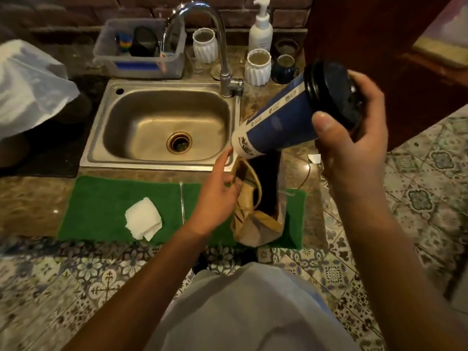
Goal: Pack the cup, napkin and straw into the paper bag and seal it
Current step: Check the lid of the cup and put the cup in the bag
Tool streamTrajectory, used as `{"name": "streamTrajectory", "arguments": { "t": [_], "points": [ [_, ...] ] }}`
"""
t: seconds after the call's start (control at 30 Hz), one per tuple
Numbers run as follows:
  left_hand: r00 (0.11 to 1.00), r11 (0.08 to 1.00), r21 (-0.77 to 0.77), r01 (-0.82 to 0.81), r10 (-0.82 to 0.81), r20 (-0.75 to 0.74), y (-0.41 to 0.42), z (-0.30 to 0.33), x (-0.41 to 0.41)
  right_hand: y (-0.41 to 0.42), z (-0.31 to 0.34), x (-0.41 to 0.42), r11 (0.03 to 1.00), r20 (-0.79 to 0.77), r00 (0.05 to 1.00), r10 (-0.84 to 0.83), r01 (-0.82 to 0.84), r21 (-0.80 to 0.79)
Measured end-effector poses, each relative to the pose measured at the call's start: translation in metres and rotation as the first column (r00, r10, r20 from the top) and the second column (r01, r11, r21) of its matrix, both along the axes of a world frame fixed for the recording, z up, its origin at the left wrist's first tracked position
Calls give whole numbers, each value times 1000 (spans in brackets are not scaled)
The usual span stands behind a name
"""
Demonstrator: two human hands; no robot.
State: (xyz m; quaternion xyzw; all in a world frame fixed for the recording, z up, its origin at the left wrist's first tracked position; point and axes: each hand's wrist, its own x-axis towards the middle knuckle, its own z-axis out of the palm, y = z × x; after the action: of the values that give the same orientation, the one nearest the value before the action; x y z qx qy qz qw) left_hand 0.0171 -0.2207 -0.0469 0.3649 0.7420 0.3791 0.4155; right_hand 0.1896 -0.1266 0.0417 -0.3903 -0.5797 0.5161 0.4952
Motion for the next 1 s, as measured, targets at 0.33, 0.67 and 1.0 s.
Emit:
{"name": "streamTrajectory", "arguments": {
  "t": [0.33,0.67,1.0],
  "points": [
    [977,983,1,-182,181,116,-16,1,-8,9,-20,20,997,190,979,74,-76,2],
    [993,997,-35,-75,72,-92,-7,14,-20,20,-29,2,824,609,630,481,-563,-68],
    [987,988,-76,-134,140,81,-6,4,-45,61,-5,-3,728,678,424,600,-642,-242]
  ]
}}
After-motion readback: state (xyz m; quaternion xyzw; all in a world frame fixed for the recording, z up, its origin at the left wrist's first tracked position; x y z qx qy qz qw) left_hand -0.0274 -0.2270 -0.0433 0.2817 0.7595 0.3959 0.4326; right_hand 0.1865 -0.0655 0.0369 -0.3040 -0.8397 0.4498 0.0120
